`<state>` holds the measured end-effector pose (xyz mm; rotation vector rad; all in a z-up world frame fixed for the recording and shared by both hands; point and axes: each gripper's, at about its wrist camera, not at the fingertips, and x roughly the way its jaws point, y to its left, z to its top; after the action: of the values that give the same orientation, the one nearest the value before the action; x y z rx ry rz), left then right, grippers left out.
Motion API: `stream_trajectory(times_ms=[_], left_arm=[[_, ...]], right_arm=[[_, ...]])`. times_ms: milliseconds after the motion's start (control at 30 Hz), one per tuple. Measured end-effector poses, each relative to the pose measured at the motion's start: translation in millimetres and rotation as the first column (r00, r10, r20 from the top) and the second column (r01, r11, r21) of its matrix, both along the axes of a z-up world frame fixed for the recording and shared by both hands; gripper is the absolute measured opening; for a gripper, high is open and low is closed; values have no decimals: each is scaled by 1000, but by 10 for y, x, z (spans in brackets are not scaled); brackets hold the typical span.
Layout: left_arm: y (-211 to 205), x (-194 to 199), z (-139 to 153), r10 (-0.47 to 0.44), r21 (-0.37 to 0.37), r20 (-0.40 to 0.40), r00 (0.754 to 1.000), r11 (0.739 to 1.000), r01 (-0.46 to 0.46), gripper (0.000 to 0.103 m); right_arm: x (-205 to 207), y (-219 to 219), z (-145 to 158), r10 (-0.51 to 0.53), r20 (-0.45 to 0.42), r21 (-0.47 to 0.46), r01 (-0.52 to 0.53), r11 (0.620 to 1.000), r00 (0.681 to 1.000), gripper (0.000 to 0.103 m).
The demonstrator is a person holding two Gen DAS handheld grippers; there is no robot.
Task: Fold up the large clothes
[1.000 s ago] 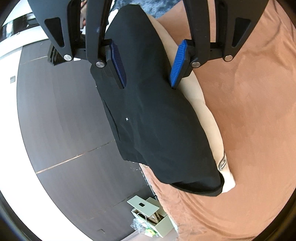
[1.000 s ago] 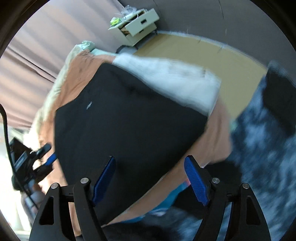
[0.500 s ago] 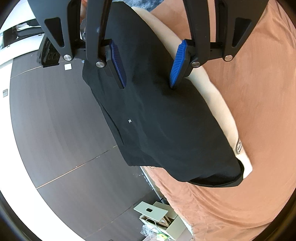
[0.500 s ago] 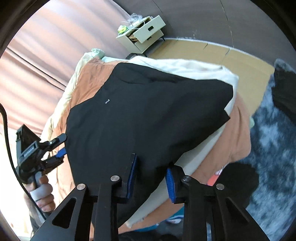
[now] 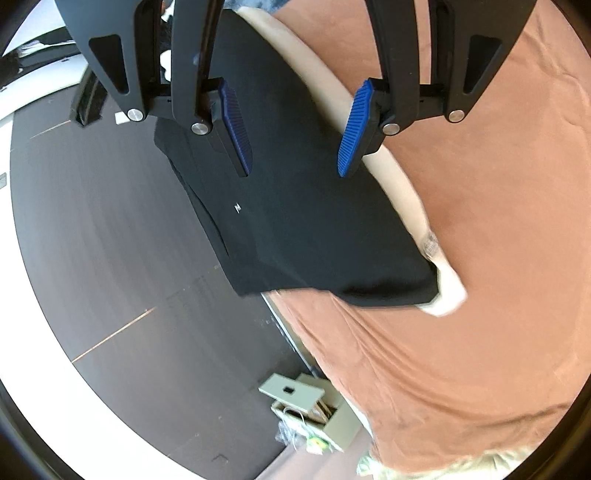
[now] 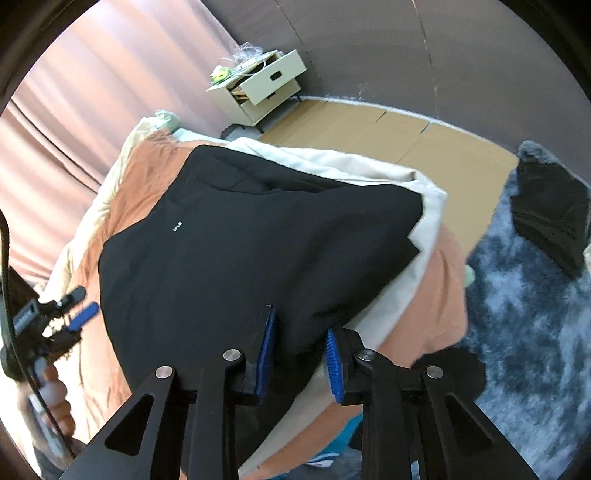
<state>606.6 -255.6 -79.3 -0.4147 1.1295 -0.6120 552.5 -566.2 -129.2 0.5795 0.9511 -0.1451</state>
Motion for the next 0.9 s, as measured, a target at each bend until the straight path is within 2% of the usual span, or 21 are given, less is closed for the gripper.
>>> stream_trajectory(times_ms=[33,67,100,167,300,433,533,600,667,800,900], left_arm=[[55,-19,31,2,7,12,1000,1000,-2,48],[93,-37,44,2,12,18,1000,1000,-2,48],[129,-58,56,2,17,21,1000,1000,-2,48],[219,-120,78,3,23,33,999,1000,-4,48],[351,-253,166,0,40,70,998,999,-3,48],[428,-445,280,-29,91,112,993,996,18,50],[483,-583,378,-59,116,142,988,992,42,51],[535,-728,486,-76,144,181,981,988,50,62],[596,-859,590,-76,152,230,970,988,41,80],[719,-1150,815,-82,141,309,947,989,39,85],[803,-1327,930,-68,136,348,935,991,22,97]], right_arm=[[-35,32,47,-1,-1,-20,1,1000,1000,31],[-67,66,92,3,-1,-38,-3,999,1000,38],[-95,99,126,12,-2,-48,-12,999,1000,51],[-167,175,191,33,5,-56,-32,998,999,60],[-292,346,310,71,22,-93,-68,993,997,60],[-436,496,410,87,22,-125,-83,989,996,61],[-556,575,462,84,30,-125,-80,989,996,67],[-636,610,520,75,40,-137,-69,988,996,74],[-749,650,586,65,61,-143,-56,988,996,77],[-943,702,693,28,82,-150,-16,989,996,93],[-1101,758,784,24,111,-152,-7,988,993,103]])
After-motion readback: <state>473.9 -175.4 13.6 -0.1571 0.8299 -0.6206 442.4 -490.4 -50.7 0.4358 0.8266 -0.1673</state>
